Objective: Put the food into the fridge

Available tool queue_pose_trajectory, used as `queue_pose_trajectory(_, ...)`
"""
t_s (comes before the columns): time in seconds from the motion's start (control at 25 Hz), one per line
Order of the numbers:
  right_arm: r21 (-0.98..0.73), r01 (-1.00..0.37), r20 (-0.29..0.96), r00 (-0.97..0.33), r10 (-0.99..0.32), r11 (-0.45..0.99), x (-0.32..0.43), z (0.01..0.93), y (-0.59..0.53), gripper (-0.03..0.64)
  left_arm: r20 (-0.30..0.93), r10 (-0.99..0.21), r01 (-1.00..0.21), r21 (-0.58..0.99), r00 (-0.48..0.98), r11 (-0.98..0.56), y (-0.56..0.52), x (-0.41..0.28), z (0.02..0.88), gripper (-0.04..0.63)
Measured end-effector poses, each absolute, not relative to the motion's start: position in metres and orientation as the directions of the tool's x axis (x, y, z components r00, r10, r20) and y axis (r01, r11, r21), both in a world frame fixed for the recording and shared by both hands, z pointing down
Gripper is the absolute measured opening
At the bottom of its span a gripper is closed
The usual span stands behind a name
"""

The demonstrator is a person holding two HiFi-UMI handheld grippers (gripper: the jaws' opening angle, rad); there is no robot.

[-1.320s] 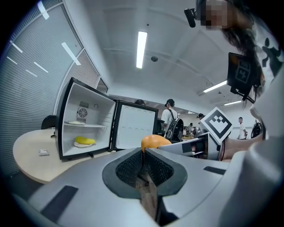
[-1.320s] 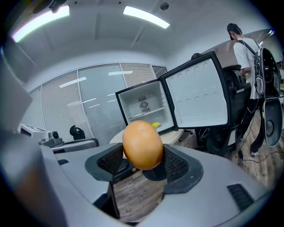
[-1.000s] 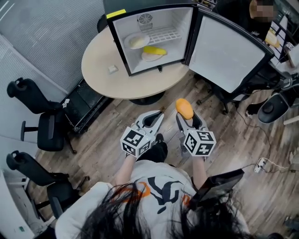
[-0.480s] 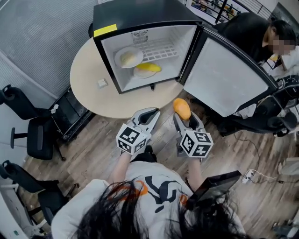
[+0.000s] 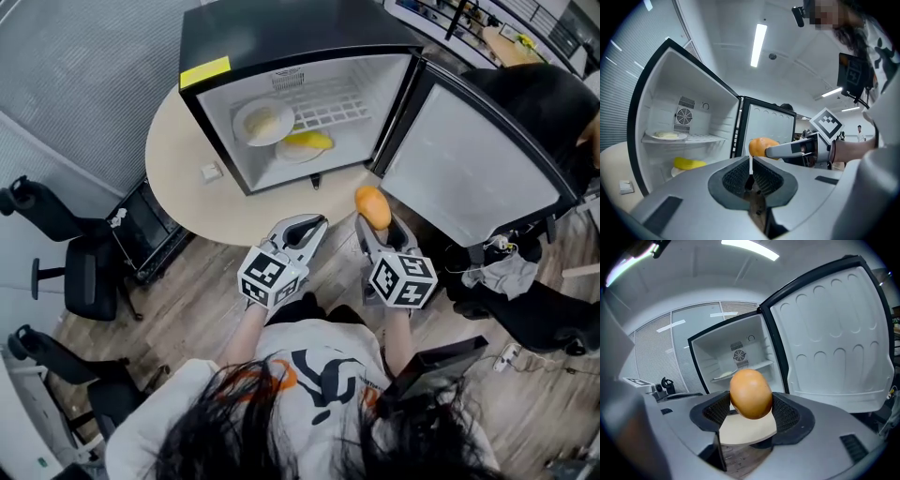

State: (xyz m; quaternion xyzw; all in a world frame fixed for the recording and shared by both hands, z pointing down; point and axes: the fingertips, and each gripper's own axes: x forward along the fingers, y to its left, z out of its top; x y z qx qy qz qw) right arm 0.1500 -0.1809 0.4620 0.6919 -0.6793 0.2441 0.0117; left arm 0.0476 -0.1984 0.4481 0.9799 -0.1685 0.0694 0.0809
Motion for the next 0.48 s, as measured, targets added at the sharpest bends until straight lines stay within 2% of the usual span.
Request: queue_pose_trajectory(0.48,-0.307,-0.951,0.313,-0.137,-0.94,0.036,0.156,0.44,-0.244,0.29,0.193,-0.422,-0.448,0.121,0.886,-0.886,-0.227,0.045,0.447,0.012)
